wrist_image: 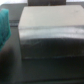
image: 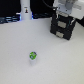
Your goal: Open the kcup holder, insert the kcup into the holder, and close the kcup holder
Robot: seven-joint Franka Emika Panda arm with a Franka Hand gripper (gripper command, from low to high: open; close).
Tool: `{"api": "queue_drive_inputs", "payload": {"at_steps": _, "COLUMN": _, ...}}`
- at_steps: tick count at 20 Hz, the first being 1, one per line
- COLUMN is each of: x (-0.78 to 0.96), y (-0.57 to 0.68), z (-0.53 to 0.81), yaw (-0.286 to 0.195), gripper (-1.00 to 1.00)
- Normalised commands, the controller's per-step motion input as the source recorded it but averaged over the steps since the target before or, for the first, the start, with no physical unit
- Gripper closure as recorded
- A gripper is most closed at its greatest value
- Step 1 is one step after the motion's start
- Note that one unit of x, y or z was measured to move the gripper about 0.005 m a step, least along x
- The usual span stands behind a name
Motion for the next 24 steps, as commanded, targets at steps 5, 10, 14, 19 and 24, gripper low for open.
{"api": "queue_drive_inputs", "payload": {"at_steps": 5, "x": -0.30, "y": 0.04, "z": -0.18, "yaw": -0.014, "gripper": 1.00}}
{"api": "queue_drive_inputs", "payload": {"at_steps": 10, "x": -0.02, "y": 0.00, "z": -0.01, "yaw": -0.003, "gripper": 1.00}}
{"api": "queue_drive_inputs", "payload": {"at_steps": 14, "x": 0.02, "y": -0.01, "z": -0.01, "yaw": -0.003, "gripper": 1.00}}
{"api": "queue_drive_inputs", "payload": {"at_steps": 19, "x": -0.02, "y": -0.01, "z": -0.02, "yaw": -0.003, "gripper": 1.00}}
{"api": "queue_drive_inputs", "payload": {"at_steps": 24, "x": 0.13, "y": 0.00, "z": 0.00, "yaw": -0.014, "gripper": 1.00}}
